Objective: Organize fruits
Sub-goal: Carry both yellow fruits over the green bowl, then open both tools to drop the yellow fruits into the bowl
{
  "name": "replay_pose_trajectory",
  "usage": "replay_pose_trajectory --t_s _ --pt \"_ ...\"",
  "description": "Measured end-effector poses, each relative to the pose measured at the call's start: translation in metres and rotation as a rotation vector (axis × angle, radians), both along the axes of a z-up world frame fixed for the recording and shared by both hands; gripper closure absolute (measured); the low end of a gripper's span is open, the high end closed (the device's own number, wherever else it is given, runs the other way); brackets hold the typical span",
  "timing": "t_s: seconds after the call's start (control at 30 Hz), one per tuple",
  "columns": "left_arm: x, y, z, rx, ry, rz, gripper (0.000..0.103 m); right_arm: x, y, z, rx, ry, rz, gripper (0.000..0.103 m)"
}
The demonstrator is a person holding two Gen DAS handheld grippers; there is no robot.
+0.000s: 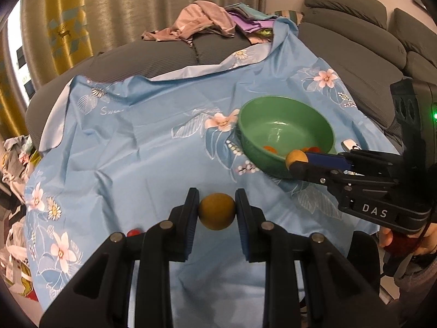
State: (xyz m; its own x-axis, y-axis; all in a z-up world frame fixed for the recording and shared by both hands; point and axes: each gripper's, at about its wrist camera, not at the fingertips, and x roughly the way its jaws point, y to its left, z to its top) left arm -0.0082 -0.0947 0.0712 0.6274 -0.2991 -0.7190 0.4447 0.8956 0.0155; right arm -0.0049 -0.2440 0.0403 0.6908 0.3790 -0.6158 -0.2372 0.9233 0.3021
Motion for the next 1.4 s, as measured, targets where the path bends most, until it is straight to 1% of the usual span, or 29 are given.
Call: replay_pose_trajectory --t_s 0.43,0.67,0.87,1.07,1.4 --pt "0.027 -0.054 0.000 -0.002 0.003 -0.110 0.076 0.010 -0.044 -0.007 0.012 0.006 -0.098 0.075" --pt "0.042 -0.085 -0.006 0.003 0.015 -0.168 0.076 0.017 -0.066 -0.014 0.016 0.019 -0.141 0.075" --pt "0.059 -0.108 -0.018 0.007 0.040 -0.204 0.076 0.025 -0.081 -0.023 0.013 0.034 -0.178 0.075" --pt "0.072 -0.126 -0.032 0.027 0.065 -0.225 0.076 0.033 -0.091 -0.031 0.001 0.051 -0.198 0.075" --pt "0.089 -0.138 -0.050 0.059 0.098 -0.231 0.076 0.044 -0.100 -0.039 -0.019 0.067 -0.218 0.075"
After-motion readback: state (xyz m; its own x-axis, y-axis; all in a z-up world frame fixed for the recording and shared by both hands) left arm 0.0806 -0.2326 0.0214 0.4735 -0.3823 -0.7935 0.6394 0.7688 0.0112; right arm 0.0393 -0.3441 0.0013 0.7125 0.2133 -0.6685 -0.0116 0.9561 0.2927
